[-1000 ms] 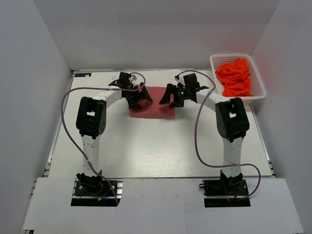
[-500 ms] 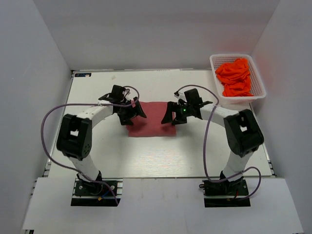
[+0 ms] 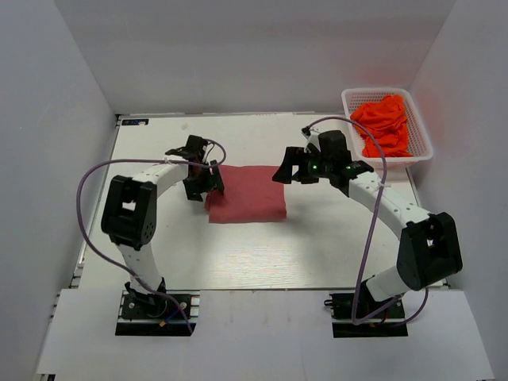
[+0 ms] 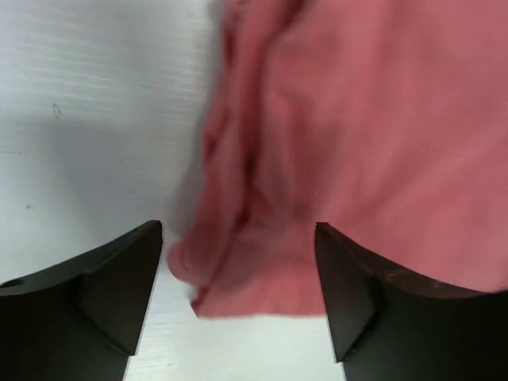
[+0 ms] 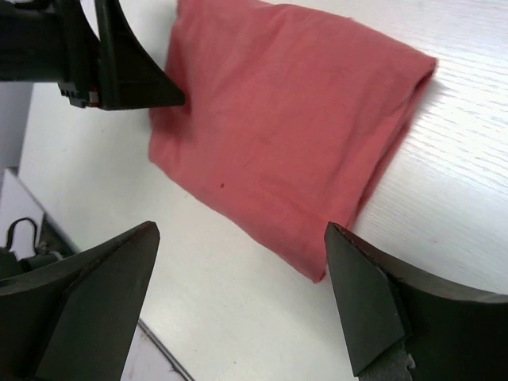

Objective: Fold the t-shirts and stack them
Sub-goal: Put the neatly folded tshirt into the corner of the board with the left arm

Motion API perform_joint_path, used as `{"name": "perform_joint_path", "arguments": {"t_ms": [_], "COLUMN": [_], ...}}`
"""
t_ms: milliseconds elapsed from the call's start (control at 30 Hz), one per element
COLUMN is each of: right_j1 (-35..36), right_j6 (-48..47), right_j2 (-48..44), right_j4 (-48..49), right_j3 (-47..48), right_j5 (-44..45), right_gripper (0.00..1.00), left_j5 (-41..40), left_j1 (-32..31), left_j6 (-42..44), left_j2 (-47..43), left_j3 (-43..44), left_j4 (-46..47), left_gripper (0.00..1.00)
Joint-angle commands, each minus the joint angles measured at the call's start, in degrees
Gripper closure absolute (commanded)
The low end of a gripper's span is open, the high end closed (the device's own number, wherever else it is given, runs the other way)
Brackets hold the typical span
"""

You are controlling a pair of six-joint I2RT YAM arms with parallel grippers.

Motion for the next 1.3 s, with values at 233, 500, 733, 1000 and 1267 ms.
{"name": "perform_joint_path", "arguments": {"t_ms": [233, 500, 733, 1000, 1267], "right_j1": [-0.6, -1.0, -1.0, -1.9, -2.7], "right_j6": [-1.1, -0.5, 0.9, 0.5, 0.5], "right_j2": [-7.8, -10.0, -9.8, -7.4, -3.6], "right_j4": [-4.0, -4.0, -4.4, -6.5, -7.6], "right_j3": [-0.8, -1.3, 0.3, 5.2, 11.9], "right_j5": [9.3, 11.8, 13.4, 17.3, 18.6], "right_gripper": [0.09, 0.09, 0.09, 0.09, 0.09], "left_j5": [-4.2, -16.8, -25.6, -26.3, -19.5], "left_j1": [-0.4, 2.1, 8.8, 19.2, 26.8], "left_j6": [5.6, 9.9, 19.2, 23.3, 24.5], "left_j2": [9.9, 13.7, 19.9, 29.8, 34.9], "left_j3": [7.6, 21.0, 40.2, 56.9, 65.0], "left_j4": [-0.9, -7.6, -13.2, -15.6, -8.7], "left_gripper": [0.54, 1.00, 1.00, 1.00, 1.00]}}
